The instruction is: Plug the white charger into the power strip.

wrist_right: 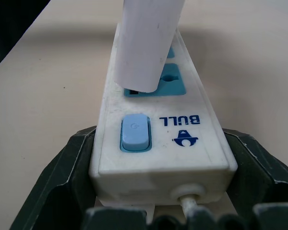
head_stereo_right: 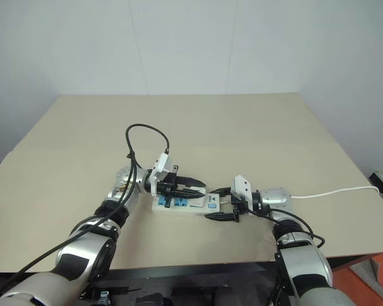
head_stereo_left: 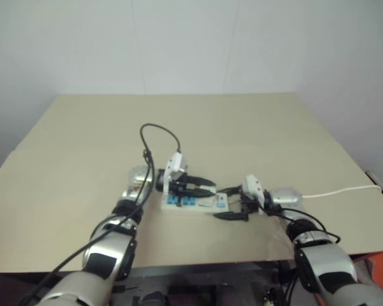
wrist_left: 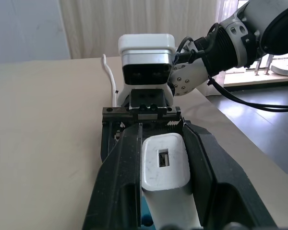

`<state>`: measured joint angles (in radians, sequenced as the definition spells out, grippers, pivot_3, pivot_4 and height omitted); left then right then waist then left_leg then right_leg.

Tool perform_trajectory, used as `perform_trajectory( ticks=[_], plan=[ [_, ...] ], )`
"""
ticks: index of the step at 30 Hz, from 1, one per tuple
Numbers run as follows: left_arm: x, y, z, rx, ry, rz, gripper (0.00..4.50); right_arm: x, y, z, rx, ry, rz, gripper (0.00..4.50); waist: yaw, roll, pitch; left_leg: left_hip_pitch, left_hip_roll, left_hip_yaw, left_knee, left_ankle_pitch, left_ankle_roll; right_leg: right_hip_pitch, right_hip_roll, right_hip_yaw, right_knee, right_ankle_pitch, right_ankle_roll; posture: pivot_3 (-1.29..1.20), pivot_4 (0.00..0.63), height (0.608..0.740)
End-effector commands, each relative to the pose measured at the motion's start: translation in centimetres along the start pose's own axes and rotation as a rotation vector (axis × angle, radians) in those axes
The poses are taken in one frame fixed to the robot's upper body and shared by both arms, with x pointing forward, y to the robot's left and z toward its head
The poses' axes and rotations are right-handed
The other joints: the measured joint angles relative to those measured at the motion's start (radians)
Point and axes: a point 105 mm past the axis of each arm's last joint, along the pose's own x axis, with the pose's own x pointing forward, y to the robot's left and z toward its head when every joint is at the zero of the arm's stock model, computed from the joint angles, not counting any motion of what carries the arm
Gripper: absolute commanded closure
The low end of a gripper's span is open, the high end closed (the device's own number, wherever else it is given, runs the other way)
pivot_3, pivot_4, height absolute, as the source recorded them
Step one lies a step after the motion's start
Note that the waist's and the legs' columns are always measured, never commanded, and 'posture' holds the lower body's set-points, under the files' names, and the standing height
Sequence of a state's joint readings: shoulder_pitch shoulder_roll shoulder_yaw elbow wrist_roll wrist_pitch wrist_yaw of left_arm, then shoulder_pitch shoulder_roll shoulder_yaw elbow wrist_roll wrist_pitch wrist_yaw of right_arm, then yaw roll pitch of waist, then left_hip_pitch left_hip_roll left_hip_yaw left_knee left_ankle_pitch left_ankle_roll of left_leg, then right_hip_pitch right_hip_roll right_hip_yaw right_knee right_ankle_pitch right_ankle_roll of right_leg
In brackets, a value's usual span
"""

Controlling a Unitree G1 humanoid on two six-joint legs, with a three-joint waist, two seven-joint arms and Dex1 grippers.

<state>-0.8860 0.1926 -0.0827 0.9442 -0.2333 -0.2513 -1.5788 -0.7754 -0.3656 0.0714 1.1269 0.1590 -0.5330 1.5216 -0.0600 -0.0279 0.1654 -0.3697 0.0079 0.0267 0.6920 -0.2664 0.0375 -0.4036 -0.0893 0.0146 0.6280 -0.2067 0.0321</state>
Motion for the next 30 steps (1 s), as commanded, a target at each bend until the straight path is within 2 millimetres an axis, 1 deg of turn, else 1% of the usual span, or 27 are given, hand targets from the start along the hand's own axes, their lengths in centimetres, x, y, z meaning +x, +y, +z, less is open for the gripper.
perform_trajectory(
  ticks=[1, 7, 11, 20, 26, 28, 30],
  plan=[
    [-1.0, -0.8, -2.0, -0.031, 0.077, 0.004, 3.47, 0.5, 1.5, -1.8, 0.047, 0.065, 0.056, 1.09, 0.0, 0.0, 0.0, 0.0, 0.0, 0.0, 0.0, 0.0, 0.0, 0.0, 0.0, 0.0, 0.0, 0.0, 0.0, 0.0, 0.15, 0.74],
    [-1.3, -1.1, -3.5, -0.035, 0.143, 0.016, 3.47, 0.3, 1.4, -1.8, 0.044, 0.073, 0.058, 1.09, 0.0, 0.0, -0.002, 0.001, 0.001, 0.0, 0.0, 0.0, 0.0, 0.001, 0.0, 0.0, 0.0, 0.0, 0.0, 0.0, 0.15, 0.74],
    [-1.1, -1.8, -4.4, -0.027, 0.189, -0.025, 3.47, 0.2, 1.4, -1.8, 0.043, 0.074, 0.056, 1.09, 0.0, 0.0, -0.006, 0.002, 0.0, 0.0, 0.0, 0.0, 0.0, 0.002, 0.0, 0.0, 0.0, 0.0, 0.0, 0.0, 0.15, 0.74],
    [-1.0, -2.1, -5.3, -0.036, 0.232, -0.023, 3.47, 0.2, 1.6, -2.1, 0.048, 0.079, 0.053, 1.09, 0.004, 0.0, -0.018, 0.003, 0.001, 0.0, -0.001, 0.0, 0.0, 0.003, 0.0, 0.0, -0.001, 0.0, 0.0, 0.0, 0.15, 0.74],
    [-1.6, -2.4, -5.8, -0.061, 0.251, -0.016, 3.47, 0.3, 1.6, -2.1, 0.048, 0.08, 0.052, 1.09, 0.007, 0.0, -0.024, 0.004, 0.001, 0.0, -0.003, 0.0, 0.0, 0.004, 0.0, 0.0, -0.002, -0.001, 0.0, 0.0, 0.15, 0.74],
    [-1.8, -2.5, -6.0, -0.07, 0.253, -0.011, 3.47, 0.4, 1.5, -2.1, 0.048, 0.08, 0.051, 1.09, 0.007, 0.0, -0.024, 0.007, 0.001, 0.0, -0.005, 0.0, 0.0, 0.007, 0.0, 0.0, -0.004, -0.001, 0.0, 0.0, 0.15, 0.74],
    [-1.9, -2.6, -6.1, -0.074, 0.251, -0.01, 3.47, 0.4, 1.5, -2.1, 0.047, 0.079, 0.051, 1.09, 0.006, 0.0, -0.024, 0.013, 0.001, 0.0, -0.009, 0.0, 0.0, 0.013, 0.0, 0.0, -0.006, -0.001, 0.0, 0.0, 0.15, 0.74]
  ],
)
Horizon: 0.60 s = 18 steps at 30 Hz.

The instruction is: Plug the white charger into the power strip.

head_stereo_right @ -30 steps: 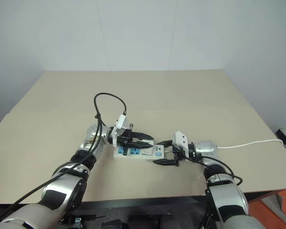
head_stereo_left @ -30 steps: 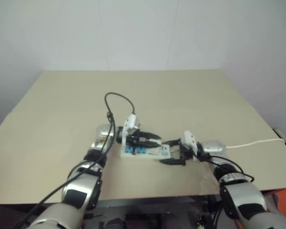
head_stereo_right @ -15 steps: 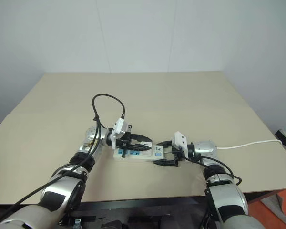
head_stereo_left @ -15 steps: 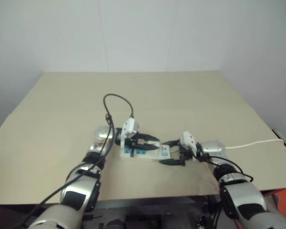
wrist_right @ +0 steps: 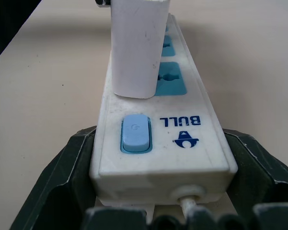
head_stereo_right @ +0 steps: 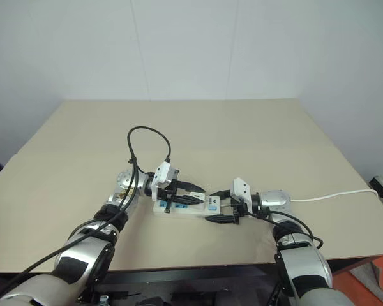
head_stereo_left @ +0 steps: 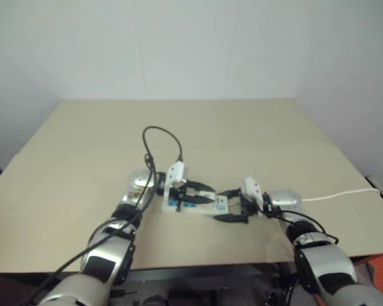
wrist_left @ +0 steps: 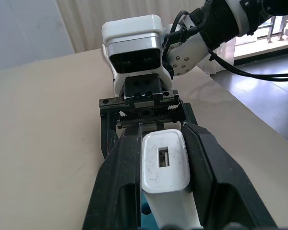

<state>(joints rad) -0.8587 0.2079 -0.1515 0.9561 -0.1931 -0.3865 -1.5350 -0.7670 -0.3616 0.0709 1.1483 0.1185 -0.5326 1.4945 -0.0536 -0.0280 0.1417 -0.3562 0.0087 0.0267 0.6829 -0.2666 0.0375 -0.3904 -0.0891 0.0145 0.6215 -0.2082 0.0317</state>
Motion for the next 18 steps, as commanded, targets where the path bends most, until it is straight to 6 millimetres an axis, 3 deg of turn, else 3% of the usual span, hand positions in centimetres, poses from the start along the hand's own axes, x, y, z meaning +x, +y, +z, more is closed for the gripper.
perform_trajectory(
  ticks=[1, 5, 15, 16, 18],
  plan=[
    [-1.6, -2.4, -4.7, -0.162, 0.159, -0.016, 3.47, 0.3, 1.2, -1.2, 0.018, 0.045, 0.058, 1.09, 0.0, 0.0, 0.0, 0.003, 0.0, 0.0, -0.003, 0.0, 0.0, 0.002, 0.0, 0.0, -0.002, 0.0, 0.0, 0.0, 0.15, 0.74],
    [-1.6, -2.5, -4.7, -0.163, 0.153, -0.011, 3.47, 0.3, 1.2, -1.2, 0.018, 0.046, 0.059, 1.09, 0.001, 0.0, -0.001, 0.003, 0.002, 0.0, -0.004, 0.0, 0.0, 0.002, 0.002, 0.0, -0.003, -0.002, 0.003, 0.0, 0.15, 0.74],
    [-1.7, -1.1, -3.1, -0.123, 0.069, 0.048, 0.27, 0.2, 1.2, -1.2, 0.02, 0.05, 0.058, 1.09, -0.001, 0.002, -0.001, 0.002, 0.003, 0.0, -0.005, 0.0, 0.0, 0.001, 0.002, 0.0, -0.005, 0.0, -0.001, 0.0, 0.15, 0.74],
    [-1.8, -1.1, -2.8, -0.115, 0.064, 0.043, 0.04, 0.2, 1.2, -1.2, 0.019, 0.05, 0.058, 1.09, -0.001, 0.002, -0.001, 0.002, 0.003, 0.0, -0.005, 0.0, 0.0, 0.001, 0.002, 0.0, -0.005, 0.0, -0.001, 0.0, 0.15, 0.74],
    [-2.1, -1.1, -2.5, -0.11, 0.055, 0.032, 0.04, 0.2, 1.2, -1.2, 0.019, 0.051, 0.058, 1.09, -0.001, 0.002, -0.001, 0.002, 0.003, 0.0, -0.005, 0.0, 0.0, 0.001, 0.003, 0.0, -0.005, 0.0, -0.001, 0.0, 0.15, 0.74]
  ],
)
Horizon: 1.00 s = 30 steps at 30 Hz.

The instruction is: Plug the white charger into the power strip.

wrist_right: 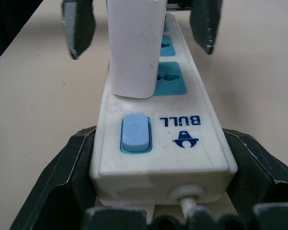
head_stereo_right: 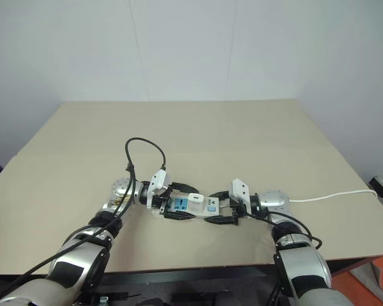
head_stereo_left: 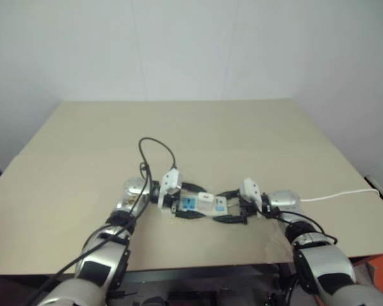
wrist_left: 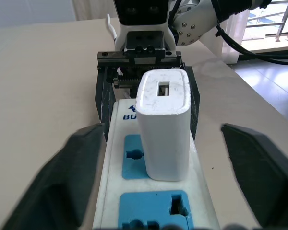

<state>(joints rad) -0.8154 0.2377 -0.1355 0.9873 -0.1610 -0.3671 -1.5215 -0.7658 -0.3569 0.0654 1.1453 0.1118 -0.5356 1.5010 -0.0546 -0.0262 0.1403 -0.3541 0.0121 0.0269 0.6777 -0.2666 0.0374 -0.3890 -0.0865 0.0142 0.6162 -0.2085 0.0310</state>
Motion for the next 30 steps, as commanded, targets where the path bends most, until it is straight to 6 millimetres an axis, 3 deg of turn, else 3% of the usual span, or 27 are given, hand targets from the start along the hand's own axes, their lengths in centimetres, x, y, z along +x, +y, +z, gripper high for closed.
perform_trajectory(
  ticks=[1, 6, 11, 14, 19, 22, 26, 30],
  plan=[
    [-1.0, -0.3, -0.2, -0.018, 0.005, -0.015, 0.04, 0.1, 1.1, -1.2, 0.024, 0.052, 0.049, 1.09, -0.001, 0.0, 0.0, 0.0, 0.0, 0.0, 0.0, 0.0, 0.0, 0.0, 0.0, 0.0, 0.0, 0.0, 0.0, 0.0, 0.15, 0.74],
    [-2.9, -0.4, 0.5, 0.011, 0.026, -0.025, 0.04, 0.0, 1.1, -1.2, 0.036, 0.049, 0.058, 1.09, -0.004, 0.0, 0.001, -0.002, 0.0, 0.0, 0.0, 0.0, 0.0, -0.001, 0.0, 0.0, -0.001, 0.0, 0.0, 0.0, 0.15, 0.74],
    [-6.3, 0.3, 1.9, 0.037, -0.002, 0.081, 0.04, -0.2, 0.6, -0.5, 0.013, 0.011, 0.026, 1.09, -0.002, -0.001, 0.002, -0.005, 0.0, 0.0, -0.001, 0.0, 0.0, -0.004, 0.0, 0.0, -0.002, 0.0, -0.001, 0.0, 0.15, 0.74],
    [-9.1, 0.3, 2.4, 0.051, -0.01, 0.179, 0.0, -0.8, 0.5, 0.0, -0.03, 0.001, 0.03, 0.12, -0.002, -0.001, 0.002, -0.013, 0.0, 0.0, 0.0, 0.0, 0.0, -0.014, -0.001, 0.0, 0.0, 0.001, -0.002, 0.0, 0.15, 0.74],
    [-13.0, -0.5, 3.0, 0.041, -0.002, 0.311, 0.0, -2.4, 0.2, 1.4, -0.088, -0.037, 0.019, 0.06, 0.011, 0.0, 0.005, -0.021, 0.0, 0.0, 0.0, 0.0, -0.001, -0.022, -0.003, -0.001, 0.0, 0.002, -0.002, 0.0, 0.15, 0.74],
    [-15.8, -1.4, 3.0, 0.036, 0.031, 0.402, 0.0, -4.7, 0.2, 2.4, -0.145, -0.03, -0.012, 0.06, 0.02, 0.002, 0.007, -0.034, -0.001, 0.0, 0.001, 0.0, -0.001, -0.035, -0.005, -0.001, 0.002, 0.002, -0.002, 0.0, 0.15, 0.74],
    [-19.1, -3.5, 3.5, 0.032, 0.093, 0.484, 0.0, -9.2, 0.8, 4.5, -0.216, 0.01, -0.062, 0.06, 0.035, 0.006, 0.017, -0.037, -0.002, 0.0, 0.0, 0.0, -0.001, -0.037, -0.008, -0.002, -0.001, 0.002, -0.002, 0.0, 0.15, 0.74],
    [-20.7, -6.0, 3.7, 0.002, 0.149, 0.503, 0.0, -12.7, 1.6, 5.7, -0.245, 0.073, -0.104, 0.06, 0.04, 0.007, 0.021, -0.038, -0.001, 0.0, -0.002, -0.001, -0.001, -0.037, -0.01, -0.003, -0.005, 0.002, -0.002, 0.0, 0.15, 0.74]
  ],
)
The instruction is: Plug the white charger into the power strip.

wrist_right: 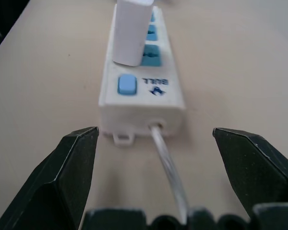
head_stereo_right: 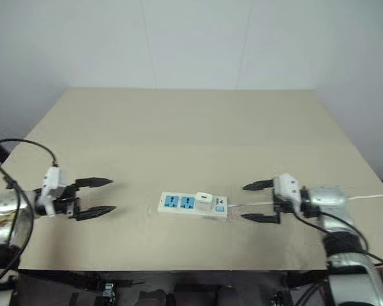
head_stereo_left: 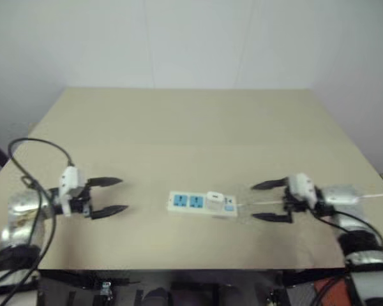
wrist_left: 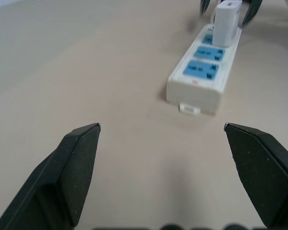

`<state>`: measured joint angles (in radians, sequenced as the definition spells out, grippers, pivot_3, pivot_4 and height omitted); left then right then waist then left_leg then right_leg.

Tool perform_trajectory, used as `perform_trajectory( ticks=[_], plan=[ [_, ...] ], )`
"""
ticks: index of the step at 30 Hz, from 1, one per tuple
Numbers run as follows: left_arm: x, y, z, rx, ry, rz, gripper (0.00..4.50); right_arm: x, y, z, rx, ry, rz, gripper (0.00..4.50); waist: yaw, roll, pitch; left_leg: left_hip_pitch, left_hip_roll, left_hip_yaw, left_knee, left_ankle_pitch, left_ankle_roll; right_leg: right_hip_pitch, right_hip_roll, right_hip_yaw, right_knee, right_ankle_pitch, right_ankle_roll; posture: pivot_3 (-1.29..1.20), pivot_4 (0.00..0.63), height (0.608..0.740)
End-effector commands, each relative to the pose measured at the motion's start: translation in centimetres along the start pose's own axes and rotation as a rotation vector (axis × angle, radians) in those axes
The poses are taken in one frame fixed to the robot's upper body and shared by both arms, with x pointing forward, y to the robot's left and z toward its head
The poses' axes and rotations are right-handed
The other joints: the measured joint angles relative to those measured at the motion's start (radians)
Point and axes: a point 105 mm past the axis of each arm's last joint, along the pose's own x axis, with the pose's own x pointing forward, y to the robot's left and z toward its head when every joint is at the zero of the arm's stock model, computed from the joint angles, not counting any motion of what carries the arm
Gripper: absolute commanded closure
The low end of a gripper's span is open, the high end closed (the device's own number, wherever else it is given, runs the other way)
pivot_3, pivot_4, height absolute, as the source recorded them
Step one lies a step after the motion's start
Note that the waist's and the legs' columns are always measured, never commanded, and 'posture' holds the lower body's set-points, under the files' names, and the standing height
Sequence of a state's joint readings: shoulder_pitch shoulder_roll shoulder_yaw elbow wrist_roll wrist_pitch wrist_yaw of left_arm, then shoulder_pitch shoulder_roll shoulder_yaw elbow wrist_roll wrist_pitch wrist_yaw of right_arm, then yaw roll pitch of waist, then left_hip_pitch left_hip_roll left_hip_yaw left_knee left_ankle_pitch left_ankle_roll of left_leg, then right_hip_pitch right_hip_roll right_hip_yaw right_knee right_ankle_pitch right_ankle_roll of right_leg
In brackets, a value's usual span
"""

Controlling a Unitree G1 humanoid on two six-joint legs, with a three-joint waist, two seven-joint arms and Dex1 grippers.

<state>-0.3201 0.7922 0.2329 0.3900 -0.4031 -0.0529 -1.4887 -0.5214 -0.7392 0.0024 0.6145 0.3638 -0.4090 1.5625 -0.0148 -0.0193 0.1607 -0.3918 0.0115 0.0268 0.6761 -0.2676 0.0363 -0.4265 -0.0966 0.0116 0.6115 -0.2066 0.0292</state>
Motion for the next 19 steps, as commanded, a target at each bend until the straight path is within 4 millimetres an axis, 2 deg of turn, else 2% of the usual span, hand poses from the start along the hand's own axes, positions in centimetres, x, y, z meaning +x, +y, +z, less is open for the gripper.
perform_trajectory(
  ticks=[1, 4, 7, 10, 19],
  plan=[
    [-1.7, -0.7, 1.3, 0.031, -0.002, 0.016, 0.0, -2.3, 0.3, 1.7, -0.031, 0.0, 0.022, 0.06, 0.0, 0.0, 0.0, 0.0, 0.0, 0.0, 0.0, 0.0, 0.0, 0.0, -0.001, 0.0, 0.0, 0.0, 0.0, 0.0, 0.15, 0.74],
    [-3.0, -1.5, 0.9, 0.02, 0.03, 0.052, 0.0, -4.3, 0.5, 1.8, -0.015, 0.052, 0.001, 0.06, 0.001, 0.0, 0.001, 0.002, 0.001, 0.0, 0.0, 0.0, 0.0, 0.001, -0.004, 0.0, 0.0, 0.0, -0.001, 0.0, 0.15, 0.74],
    [-3.5, -1.8, 0.8, 0.007, 0.031, 0.084, 0.0, -5.5, 0.8, 1.8, -0.006, 0.084, -0.012, 0.06, 0.002, 0.0, 0.002, 0.002, 0.001, 0.0, 0.0, 0.0, 0.0, 0.001, -0.004, 0.0, 0.0, 0.0, -0.001, 0.0, 0.15, 0.74],
    [-3.3, -1.9, 0.9, 0.004, 0.021, 0.099, 0.0, -6.1, 1.3, 1.8, 0.005, 0.102, -0.01, 0.06, 0.003, 0.0, 0.003, 0.002, 0.001, 0.0, 0.001, 0.0, 0.0, 0.002, 0.002, -0.001, 0.0, 0.0, -0.002, 0.0, 0.15, 0.74],
    [-1.9, -1.9, 1.1, -0.003, -0.005, 0.098, 0.0, -6.7, 2.3, 2.4, 0.023, 0.119, -0.032, 0.06, 0.004, 0.0, 0.003, 0.002, 0.001, 0.002, 0.002, 0.0, 0.0, 0.003, 0.005, -0.001, 0.001, 0.001, -0.001, 0.0, 0.15, 0.74]
  ],
)
